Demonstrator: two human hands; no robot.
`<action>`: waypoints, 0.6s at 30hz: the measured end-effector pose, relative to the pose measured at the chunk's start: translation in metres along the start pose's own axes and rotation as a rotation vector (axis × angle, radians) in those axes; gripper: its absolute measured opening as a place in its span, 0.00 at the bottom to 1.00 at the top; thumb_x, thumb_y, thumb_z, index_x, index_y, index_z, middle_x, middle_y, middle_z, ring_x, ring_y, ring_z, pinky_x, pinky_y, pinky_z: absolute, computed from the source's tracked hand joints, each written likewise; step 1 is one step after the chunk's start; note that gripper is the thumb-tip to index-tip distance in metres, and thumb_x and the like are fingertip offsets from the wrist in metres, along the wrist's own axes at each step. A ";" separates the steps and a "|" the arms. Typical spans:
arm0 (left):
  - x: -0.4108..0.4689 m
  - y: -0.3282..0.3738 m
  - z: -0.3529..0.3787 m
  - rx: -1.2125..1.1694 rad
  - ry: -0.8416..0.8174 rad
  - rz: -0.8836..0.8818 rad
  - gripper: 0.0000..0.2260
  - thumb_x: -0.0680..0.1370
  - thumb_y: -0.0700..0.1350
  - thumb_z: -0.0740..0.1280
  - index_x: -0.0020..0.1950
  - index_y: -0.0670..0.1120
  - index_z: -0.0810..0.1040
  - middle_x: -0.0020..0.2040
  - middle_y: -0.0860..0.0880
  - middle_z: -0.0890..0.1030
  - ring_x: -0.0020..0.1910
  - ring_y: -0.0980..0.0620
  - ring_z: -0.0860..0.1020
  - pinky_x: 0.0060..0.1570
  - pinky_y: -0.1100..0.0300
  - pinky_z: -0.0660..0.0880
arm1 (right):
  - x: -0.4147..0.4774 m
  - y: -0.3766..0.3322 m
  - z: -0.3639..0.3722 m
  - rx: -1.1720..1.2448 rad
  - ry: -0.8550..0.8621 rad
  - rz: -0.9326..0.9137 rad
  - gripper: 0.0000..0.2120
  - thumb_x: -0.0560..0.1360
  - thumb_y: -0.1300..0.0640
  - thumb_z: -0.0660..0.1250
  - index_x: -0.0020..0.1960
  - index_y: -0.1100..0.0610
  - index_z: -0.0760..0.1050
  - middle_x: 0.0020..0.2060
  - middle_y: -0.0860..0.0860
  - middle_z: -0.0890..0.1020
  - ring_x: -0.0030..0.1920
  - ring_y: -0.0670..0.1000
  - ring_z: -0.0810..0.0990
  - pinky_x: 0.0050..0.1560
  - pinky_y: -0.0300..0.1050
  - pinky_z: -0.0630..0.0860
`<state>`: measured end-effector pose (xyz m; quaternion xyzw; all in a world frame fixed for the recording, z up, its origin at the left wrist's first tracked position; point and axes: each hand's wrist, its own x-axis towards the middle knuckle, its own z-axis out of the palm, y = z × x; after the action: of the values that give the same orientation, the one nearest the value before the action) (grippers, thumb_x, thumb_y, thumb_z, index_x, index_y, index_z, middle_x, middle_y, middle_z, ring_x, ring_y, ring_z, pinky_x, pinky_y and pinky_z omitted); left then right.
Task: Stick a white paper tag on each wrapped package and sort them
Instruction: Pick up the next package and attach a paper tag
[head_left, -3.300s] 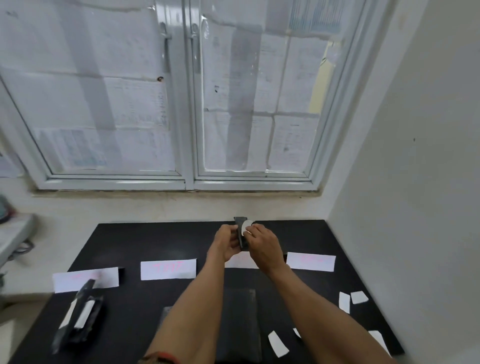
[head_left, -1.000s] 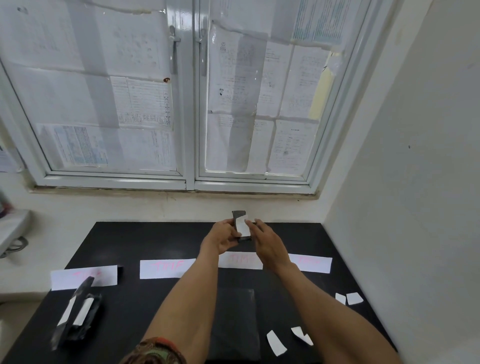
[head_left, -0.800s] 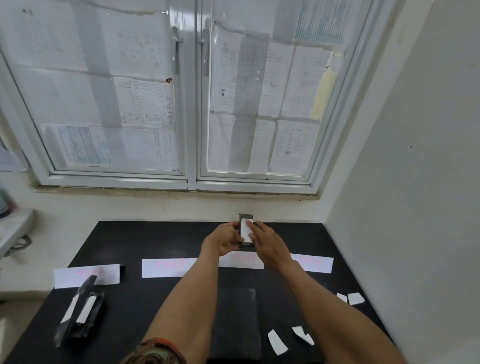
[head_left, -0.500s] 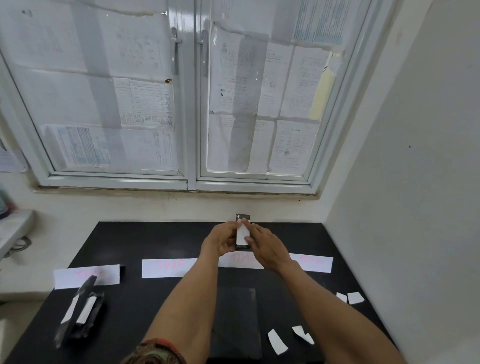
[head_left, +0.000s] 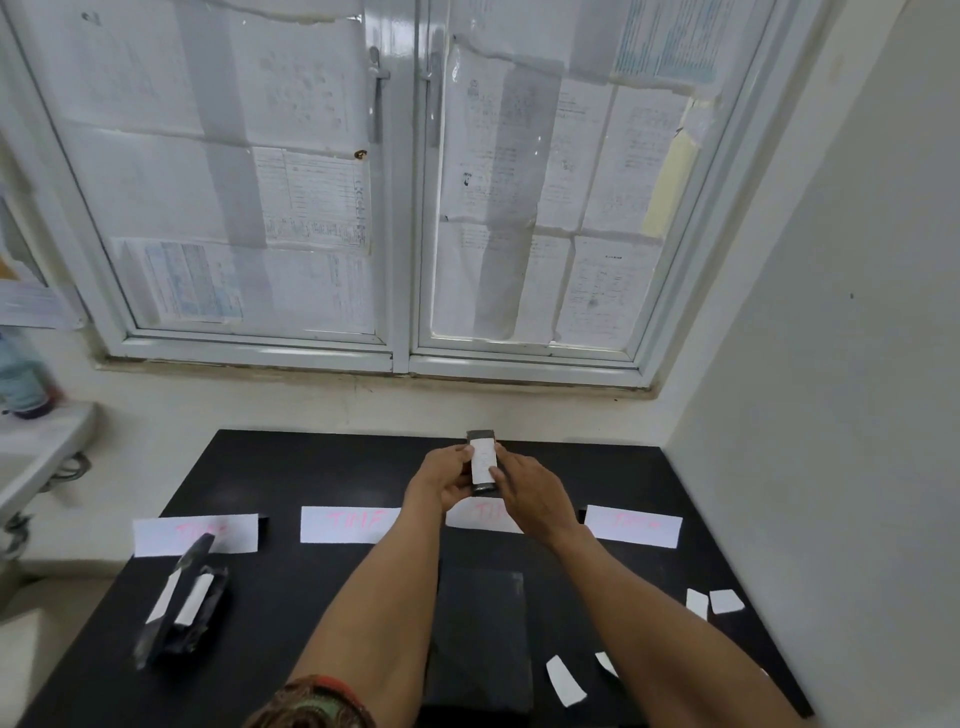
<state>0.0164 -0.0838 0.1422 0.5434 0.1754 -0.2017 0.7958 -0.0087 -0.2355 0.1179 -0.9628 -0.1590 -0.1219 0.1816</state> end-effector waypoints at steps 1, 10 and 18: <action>-0.002 0.002 -0.006 0.008 0.007 -0.004 0.16 0.83 0.38 0.57 0.70 0.37 0.69 0.63 0.36 0.77 0.57 0.40 0.78 0.52 0.46 0.77 | 0.003 -0.004 0.004 0.012 0.012 0.005 0.20 0.82 0.50 0.53 0.70 0.56 0.68 0.56 0.52 0.81 0.52 0.51 0.80 0.50 0.44 0.79; -0.016 0.010 -0.099 0.129 0.134 -0.036 0.19 0.78 0.27 0.49 0.66 0.33 0.71 0.53 0.37 0.77 0.52 0.39 0.76 0.53 0.45 0.74 | 0.031 -0.082 0.058 0.780 -0.207 0.513 0.12 0.74 0.62 0.70 0.56 0.64 0.80 0.47 0.58 0.84 0.40 0.51 0.83 0.45 0.47 0.83; -0.015 -0.036 -0.227 0.312 0.472 -0.117 0.13 0.75 0.24 0.57 0.56 0.29 0.76 0.49 0.36 0.79 0.46 0.42 0.82 0.41 0.51 0.78 | 0.022 -0.176 0.179 0.812 -0.567 0.776 0.08 0.71 0.68 0.71 0.37 0.58 0.78 0.38 0.56 0.81 0.39 0.54 0.82 0.40 0.49 0.83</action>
<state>-0.0284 0.1192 0.0425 0.6803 0.3534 -0.1398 0.6266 -0.0182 -0.0047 0.0174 -0.7997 0.1266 0.2828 0.5143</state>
